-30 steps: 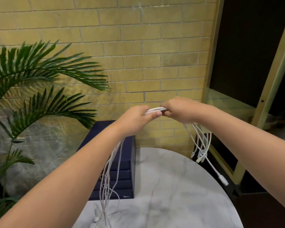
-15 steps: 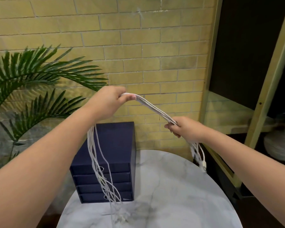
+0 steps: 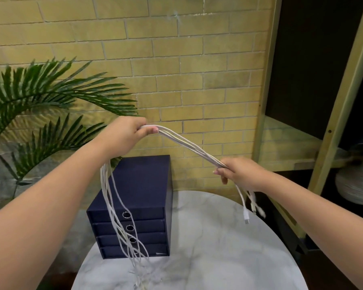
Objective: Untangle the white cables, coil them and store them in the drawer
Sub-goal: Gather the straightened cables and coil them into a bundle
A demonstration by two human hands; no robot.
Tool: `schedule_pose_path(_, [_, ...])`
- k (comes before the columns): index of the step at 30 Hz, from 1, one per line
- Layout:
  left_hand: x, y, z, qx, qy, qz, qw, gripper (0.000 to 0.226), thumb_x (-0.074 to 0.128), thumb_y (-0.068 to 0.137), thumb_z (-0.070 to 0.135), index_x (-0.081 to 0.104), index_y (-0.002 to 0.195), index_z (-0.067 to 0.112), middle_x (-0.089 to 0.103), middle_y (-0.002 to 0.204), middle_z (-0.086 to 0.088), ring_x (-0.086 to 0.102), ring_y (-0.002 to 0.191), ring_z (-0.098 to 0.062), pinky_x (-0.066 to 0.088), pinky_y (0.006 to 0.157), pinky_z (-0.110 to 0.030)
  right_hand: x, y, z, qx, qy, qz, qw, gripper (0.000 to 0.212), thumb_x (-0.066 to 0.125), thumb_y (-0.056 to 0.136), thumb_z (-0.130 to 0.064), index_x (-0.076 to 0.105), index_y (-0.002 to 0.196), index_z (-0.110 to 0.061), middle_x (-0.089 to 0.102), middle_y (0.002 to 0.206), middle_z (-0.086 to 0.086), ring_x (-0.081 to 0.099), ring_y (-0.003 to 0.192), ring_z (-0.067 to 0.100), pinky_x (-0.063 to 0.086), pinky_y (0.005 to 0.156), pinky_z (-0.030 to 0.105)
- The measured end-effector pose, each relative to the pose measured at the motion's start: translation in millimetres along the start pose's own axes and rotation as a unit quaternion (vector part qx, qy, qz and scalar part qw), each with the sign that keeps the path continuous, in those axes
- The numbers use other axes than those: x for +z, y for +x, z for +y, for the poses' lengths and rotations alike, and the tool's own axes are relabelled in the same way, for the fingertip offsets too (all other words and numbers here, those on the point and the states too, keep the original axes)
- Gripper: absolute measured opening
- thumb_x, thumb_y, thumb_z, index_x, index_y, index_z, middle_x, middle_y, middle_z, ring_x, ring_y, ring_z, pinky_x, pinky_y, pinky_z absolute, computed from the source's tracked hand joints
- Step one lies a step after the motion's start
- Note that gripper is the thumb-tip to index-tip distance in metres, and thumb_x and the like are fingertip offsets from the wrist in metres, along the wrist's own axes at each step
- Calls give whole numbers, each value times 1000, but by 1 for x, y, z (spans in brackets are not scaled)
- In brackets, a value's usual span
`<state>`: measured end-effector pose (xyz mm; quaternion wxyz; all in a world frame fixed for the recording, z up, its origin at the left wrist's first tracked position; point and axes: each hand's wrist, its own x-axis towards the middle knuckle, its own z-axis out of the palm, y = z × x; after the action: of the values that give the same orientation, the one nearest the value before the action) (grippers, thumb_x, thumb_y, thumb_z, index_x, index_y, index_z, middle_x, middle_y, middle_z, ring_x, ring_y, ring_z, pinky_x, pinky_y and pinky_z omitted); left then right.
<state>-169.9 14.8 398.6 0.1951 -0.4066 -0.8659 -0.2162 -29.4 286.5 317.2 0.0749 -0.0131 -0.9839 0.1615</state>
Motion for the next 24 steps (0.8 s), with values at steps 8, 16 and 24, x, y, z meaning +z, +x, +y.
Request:
schedule_pose_path(8, [-11, -15, -28, -36, -7, 8, 999, 45, 45, 94, 50, 54, 73, 11, 50, 63, -7, 45, 59, -24, 34, 55, -35, 23, -14, 30, 9, -100, 17, 995, 19, 36, 99, -41, 40, 95, -23, 48, 71, -6, 49, 71, 22, 36, 60, 37])
schedule_pose_path(16, [0, -29, -54, 2, 71, -49, 996, 58, 32, 84, 69, 55, 76, 16, 55, 64, -5, 52, 61, -21, 38, 55, -37, 10, -16, 33, -11, -150, -23, 988, 24, 36, 100, -41, 47, 102, -20, 60, 84, 1, 55, 76, 20, 46, 68, 38])
schedule_pose_path(24, [45, -55, -88, 50, 153, -49, 986, 54, 4, 80, 77, 35, 71, 34, 48, 64, 9, 46, 60, -12, 30, 52, -33, -10, -11, 33, 17, -110, -80, 990, 19, 38, 100, -37, 51, 94, -26, 57, 80, 0, 52, 73, 16, 43, 65, 33])
